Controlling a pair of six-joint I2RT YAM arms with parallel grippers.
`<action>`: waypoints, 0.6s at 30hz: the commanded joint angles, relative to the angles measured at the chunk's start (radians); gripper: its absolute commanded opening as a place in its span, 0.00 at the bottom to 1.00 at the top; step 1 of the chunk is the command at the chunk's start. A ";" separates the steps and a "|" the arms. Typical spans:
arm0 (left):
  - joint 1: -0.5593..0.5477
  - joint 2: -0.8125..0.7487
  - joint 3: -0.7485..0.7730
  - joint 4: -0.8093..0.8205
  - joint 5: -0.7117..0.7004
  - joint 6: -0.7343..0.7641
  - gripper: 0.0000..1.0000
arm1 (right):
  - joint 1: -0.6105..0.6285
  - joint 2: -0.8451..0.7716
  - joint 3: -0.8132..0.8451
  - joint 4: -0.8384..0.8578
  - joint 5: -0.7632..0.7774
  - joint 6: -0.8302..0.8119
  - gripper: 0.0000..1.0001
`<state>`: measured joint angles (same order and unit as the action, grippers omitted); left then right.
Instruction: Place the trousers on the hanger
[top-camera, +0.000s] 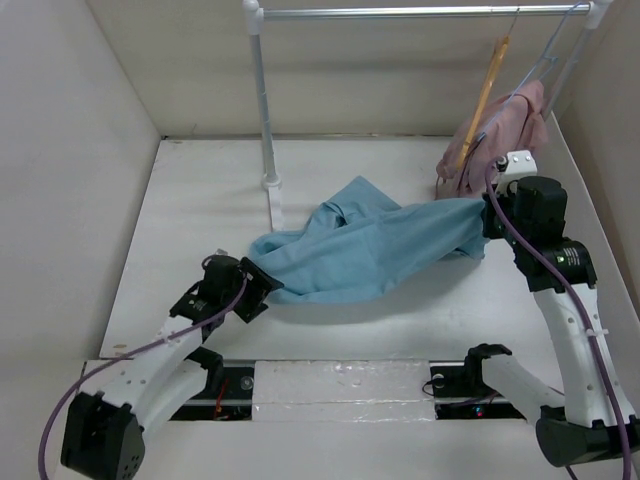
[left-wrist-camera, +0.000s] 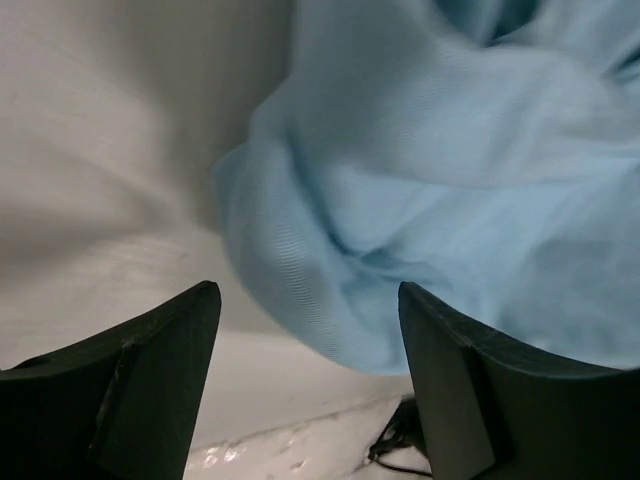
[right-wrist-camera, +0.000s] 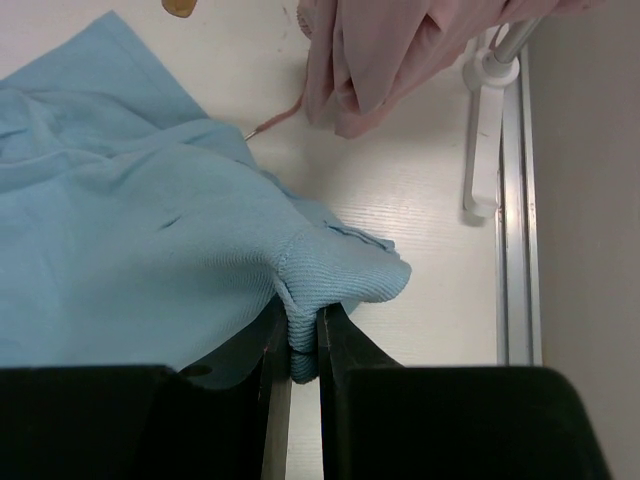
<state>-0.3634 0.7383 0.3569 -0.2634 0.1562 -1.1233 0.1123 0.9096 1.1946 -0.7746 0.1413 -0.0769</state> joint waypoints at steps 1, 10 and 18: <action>-0.029 0.110 0.017 0.057 0.076 -0.038 0.67 | -0.006 -0.020 0.019 0.107 -0.032 -0.020 0.00; -0.043 0.148 0.071 -0.002 -0.067 -0.007 0.61 | -0.006 -0.018 0.039 0.110 -0.088 -0.023 0.00; -0.019 0.175 0.377 -0.095 -0.262 0.123 0.00 | 0.009 -0.052 0.163 0.046 -0.134 -0.038 0.00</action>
<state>-0.4026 0.9848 0.5259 -0.3462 0.0402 -1.0866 0.1123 0.9028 1.2339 -0.7807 0.0338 -0.0998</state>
